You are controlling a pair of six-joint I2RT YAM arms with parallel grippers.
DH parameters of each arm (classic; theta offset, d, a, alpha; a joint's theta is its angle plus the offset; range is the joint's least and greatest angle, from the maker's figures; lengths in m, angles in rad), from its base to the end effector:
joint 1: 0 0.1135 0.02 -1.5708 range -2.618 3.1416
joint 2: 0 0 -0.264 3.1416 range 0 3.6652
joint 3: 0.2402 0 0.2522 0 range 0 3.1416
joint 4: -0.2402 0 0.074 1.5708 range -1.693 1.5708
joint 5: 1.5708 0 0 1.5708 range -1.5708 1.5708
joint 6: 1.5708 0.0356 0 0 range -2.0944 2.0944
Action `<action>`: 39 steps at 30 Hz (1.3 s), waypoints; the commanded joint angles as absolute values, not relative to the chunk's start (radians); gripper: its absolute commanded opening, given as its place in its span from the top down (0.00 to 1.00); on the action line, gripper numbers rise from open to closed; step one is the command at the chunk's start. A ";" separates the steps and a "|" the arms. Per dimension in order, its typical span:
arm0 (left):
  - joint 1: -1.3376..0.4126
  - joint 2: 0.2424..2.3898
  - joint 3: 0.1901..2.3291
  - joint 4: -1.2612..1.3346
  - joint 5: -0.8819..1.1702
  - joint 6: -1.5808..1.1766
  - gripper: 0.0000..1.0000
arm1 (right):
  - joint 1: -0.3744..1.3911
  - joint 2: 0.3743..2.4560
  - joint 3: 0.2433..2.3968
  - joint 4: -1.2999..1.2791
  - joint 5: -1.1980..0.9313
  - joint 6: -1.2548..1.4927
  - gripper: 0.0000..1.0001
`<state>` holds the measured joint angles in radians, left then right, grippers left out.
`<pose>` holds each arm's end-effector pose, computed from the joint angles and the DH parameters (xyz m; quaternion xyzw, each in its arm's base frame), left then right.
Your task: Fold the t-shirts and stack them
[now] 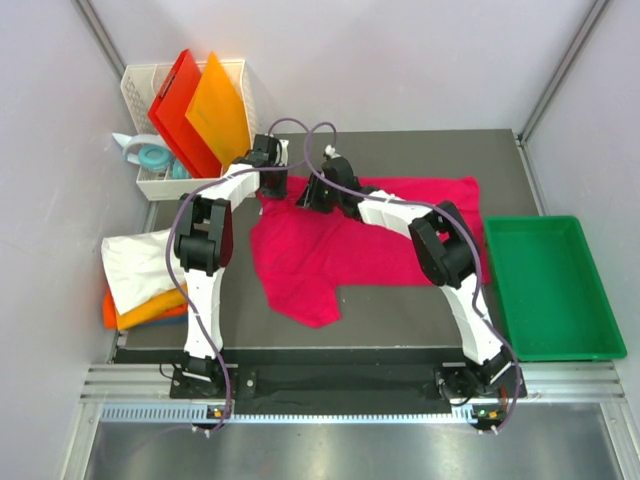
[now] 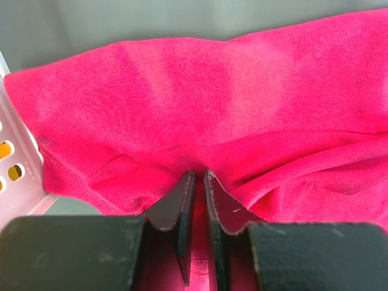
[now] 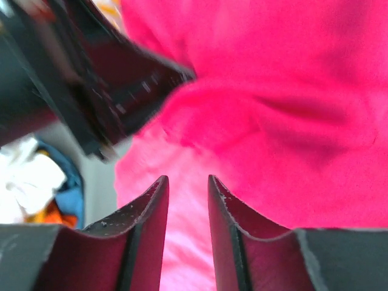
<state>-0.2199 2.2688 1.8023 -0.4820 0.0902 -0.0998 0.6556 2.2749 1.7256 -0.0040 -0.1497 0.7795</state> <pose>0.4865 -0.1120 0.1702 0.0709 0.9485 -0.0911 0.2951 0.4122 0.3237 0.1806 0.0176 0.8715 0.3686 0.3230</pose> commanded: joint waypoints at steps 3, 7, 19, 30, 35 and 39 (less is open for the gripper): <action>-0.215 2.260 1.795 -0.509 0.104 -0.100 0.83 | 0.678 2.263 1.712 0.032 -0.175 0.799 0.68; -0.215 2.256 1.792 -0.509 0.101 -0.095 0.83 | 0.678 2.276 1.733 0.023 -0.170 0.801 0.64; -0.215 2.250 1.782 -0.517 0.103 -0.104 0.84 | 0.678 2.364 1.833 -0.034 -0.147 0.796 0.59; -0.215 2.247 1.772 -0.517 0.107 -0.103 0.84 | 0.678 2.416 1.888 -0.084 -0.100 0.804 0.62; -0.215 2.250 1.772 -0.517 0.107 -0.103 0.84 | 0.678 2.413 1.882 -0.064 -0.074 0.808 0.69; -0.215 2.249 1.770 -0.517 0.107 -0.101 0.84 | 0.680 2.416 1.882 -0.051 -0.055 0.816 0.69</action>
<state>-0.2184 2.2688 1.8004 -0.4812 0.0937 -0.1013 0.6712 2.4004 1.8408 -0.0898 -0.0959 0.8070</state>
